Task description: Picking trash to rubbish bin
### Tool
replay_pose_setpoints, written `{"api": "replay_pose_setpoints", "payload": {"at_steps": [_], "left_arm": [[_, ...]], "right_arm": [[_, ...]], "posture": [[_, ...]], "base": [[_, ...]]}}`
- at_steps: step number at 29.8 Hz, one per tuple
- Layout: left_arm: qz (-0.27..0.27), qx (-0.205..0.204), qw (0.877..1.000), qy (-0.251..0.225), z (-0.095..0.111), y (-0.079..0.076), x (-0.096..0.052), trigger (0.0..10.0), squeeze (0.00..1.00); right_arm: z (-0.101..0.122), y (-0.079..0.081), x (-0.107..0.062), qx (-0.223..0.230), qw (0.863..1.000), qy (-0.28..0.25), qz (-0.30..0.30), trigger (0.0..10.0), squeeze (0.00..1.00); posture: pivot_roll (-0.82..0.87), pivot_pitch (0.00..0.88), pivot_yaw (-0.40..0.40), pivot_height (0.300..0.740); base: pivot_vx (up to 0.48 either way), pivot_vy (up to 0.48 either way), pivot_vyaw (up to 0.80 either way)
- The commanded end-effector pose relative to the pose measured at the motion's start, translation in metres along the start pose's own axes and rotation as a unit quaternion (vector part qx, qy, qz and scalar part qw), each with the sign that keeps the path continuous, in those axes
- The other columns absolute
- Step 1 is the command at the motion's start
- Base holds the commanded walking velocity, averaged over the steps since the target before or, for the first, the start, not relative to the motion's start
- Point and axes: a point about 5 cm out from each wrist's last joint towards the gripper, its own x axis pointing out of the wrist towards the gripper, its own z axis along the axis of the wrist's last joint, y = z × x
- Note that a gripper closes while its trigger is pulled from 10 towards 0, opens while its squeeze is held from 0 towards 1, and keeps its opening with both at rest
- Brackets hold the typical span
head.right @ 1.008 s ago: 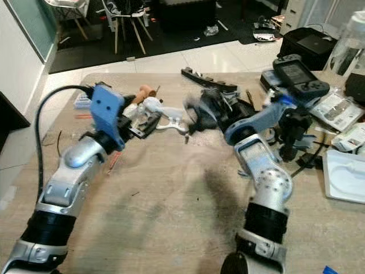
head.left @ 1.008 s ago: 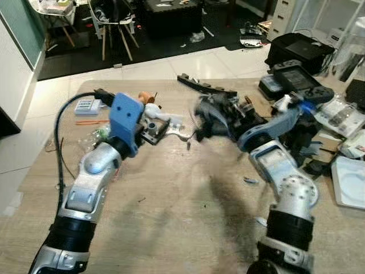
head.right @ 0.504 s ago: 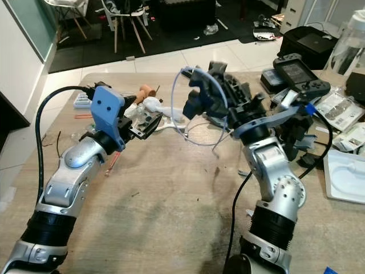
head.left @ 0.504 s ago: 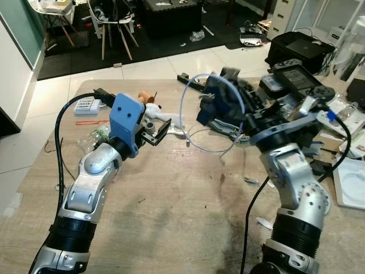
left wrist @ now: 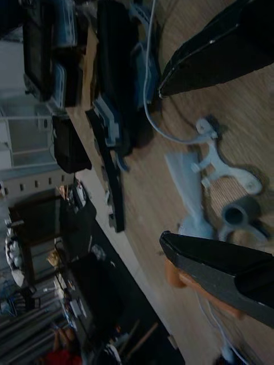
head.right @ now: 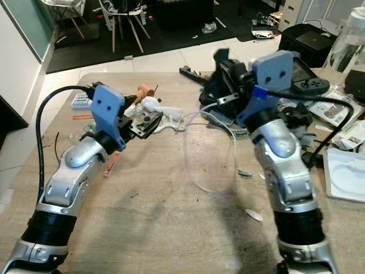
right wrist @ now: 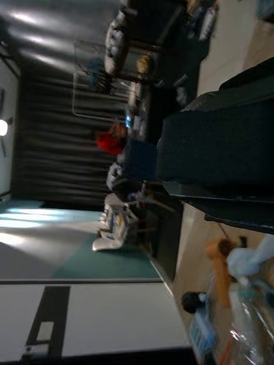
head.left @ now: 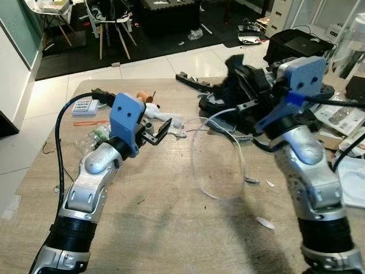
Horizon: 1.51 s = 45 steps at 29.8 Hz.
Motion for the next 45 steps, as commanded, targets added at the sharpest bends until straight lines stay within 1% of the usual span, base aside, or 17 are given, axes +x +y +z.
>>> {"api": "replay_pose_setpoints", "payload": {"at_steps": [1, 4, 12, 13, 16, 17, 20, 24, 27, 28, 29, 30, 31, 32, 36, 43, 45], "left_arm": [[0.004, -0.001, 1.0, 0.003, -0.001, 0.002, -0.002, 10.0, 0.0], [0.005, -0.001, 1.0, 0.003, -0.001, 0.002, -0.002, 10.0, 0.0], [0.017, -0.008, 1.0, 0.0, -0.001, 0.003, -0.003, 10.0, 0.0], [0.018, -0.008, 1.0, -0.001, -0.001, 0.004, -0.002, 10.0, 0.0], [0.019, -0.008, 1.0, -0.001, -0.001, 0.004, -0.002, 10.0, 0.0], [0.019, -0.009, 1.0, -0.001, 0.0, 0.004, -0.001, 10.0, 0.0], [0.019, -0.009, 1.0, -0.002, 0.0, 0.004, -0.001, 10.0, 0.0], [0.022, -0.012, 1.0, -0.002, -0.001, 0.004, -0.002, 10.0, 0.0], [0.022, -0.012, 1.0, -0.001, -0.001, 0.004, -0.002, 10.0, 0.0], [0.023, -0.013, 1.0, -0.001, -0.001, 0.004, -0.002, 10.0, 0.0], [0.022, -0.013, 1.0, -0.001, -0.001, 0.004, -0.002, 10.0, 0.0], [0.022, -0.013, 1.0, -0.001, -0.001, 0.004, -0.002, 10.0, 0.0], [0.022, -0.013, 1.0, -0.001, -0.001, 0.004, -0.002, 10.0, 0.0], [0.02, -0.013, 1.0, 0.0, -0.002, 0.003, -0.002, 10.0, 0.0], [0.021, -0.014, 1.0, 0.0, -0.002, 0.003, -0.002, 10.0, 0.0], [0.019, -0.011, 1.0, 0.002, -0.002, 0.003, -0.003, 10.0, 0.0], [0.017, -0.011, 1.0, 0.002, -0.002, 0.003, -0.003, 10.0, 0.0]], "right_arm": [[0.016, -0.001, 0.002, -0.014, 0.999, -0.045, -0.011, 10.0, 0.0], [0.019, -0.004, 0.002, -0.011, 0.998, -0.051, -0.025, 10.0, 0.0], [0.015, 0.002, 0.0, -0.12, 0.99, -0.071, -0.022, 10.0, 0.0], [0.018, 0.005, 0.001, -0.229, 0.97, -0.077, -0.002, 10.0, 0.0], [0.018, 0.005, 0.002, -0.235, 0.969, -0.075, -0.011, 10.0, 0.0], [0.018, 0.001, 0.002, -0.201, 0.976, -0.077, -0.039, 10.0, 0.0], [0.021, 0.0, 0.001, -0.211, 0.972, -0.09, -0.044, 10.0, 0.0], [0.033, 0.006, -0.003, -0.295, 0.944, -0.141, -0.034, 10.0, 0.0], [0.036, 0.006, -0.004, -0.313, 0.936, -0.153, -0.039, 10.0, 0.0], [0.035, 0.005, -0.004, -0.313, 0.937, -0.15, -0.042, 10.0, 0.0], [0.013, 0.0, -0.001, -0.237, 0.968, -0.066, -0.04, 10.0, 0.0], [-0.014, -0.001, -0.001, -0.144, 0.989, 0.035, -0.028, 10.0, 0.0], [-0.014, -0.001, -0.001, -0.144, 0.989, 0.035, -0.028, 10.0, 0.0], [-0.051, 0.004, -0.013, -0.076, 0.986, 0.152, 0.003, 10.0, 0.0], [-0.059, 0.008, -0.02, -0.103, 0.979, 0.171, 0.026, 10.0, 0.0], [-0.072, 0.024, -0.03, -0.042, 0.973, 0.222, 0.053, 10.0, 0.0], [-0.075, 0.028, -0.034, -0.005, 0.968, 0.245, 0.062, 10.0, 0.0]], "posture": [[0.0, 0.136, 0.089, 0.74], [0.0, 0.133, 0.088, 0.74], [0.0, 0.127, 0.086, 0.74], [0.0, 0.128, 0.087, 0.74], [-0.01, 0.132, 0.09, 0.74], [0.0, 0.134, 0.087, 0.74], [0.0, 0.139, 0.086, 0.74], [-0.01, 0.14, 0.088, 0.74], [-0.01, 0.143, 0.086, 0.74], [-0.01, 0.143, 0.086, 0.74], [-0.01, 0.143, 0.086, 0.74], [-0.01, 0.143, 0.086, 0.74], [-0.01, 0.143, 0.086, 0.74], [-0.01, 0.142, 0.082, 0.74], [-0.01, 0.145, 0.083, 0.74], [-0.01, 0.147, 0.082, 0.74], [0.0, 0.147, 0.082, 0.74]], "base": [[0.0, 0.0, 0.0], [0.0, 0.0, 0.0], [0.0, 0.0, 0.0], [0.0, 0.0, 0.0], [0.0, 0.0, 0.0], [0.0, 0.0, 0.0], [0.0, 0.0, 0.0], [0.0, 0.0, 0.0], [0.0, 0.0, 0.0], [0.0, 0.0, 0.0], [0.0, 0.0, 0.0], [0.0, 0.0, 0.0], [0.0, 0.0, 0.0], [0.0, 0.0, 0.0], [0.0, 0.0, 0.0], [0.0, 0.0, 0.0], [0.0, 0.0, 0.0]]}}
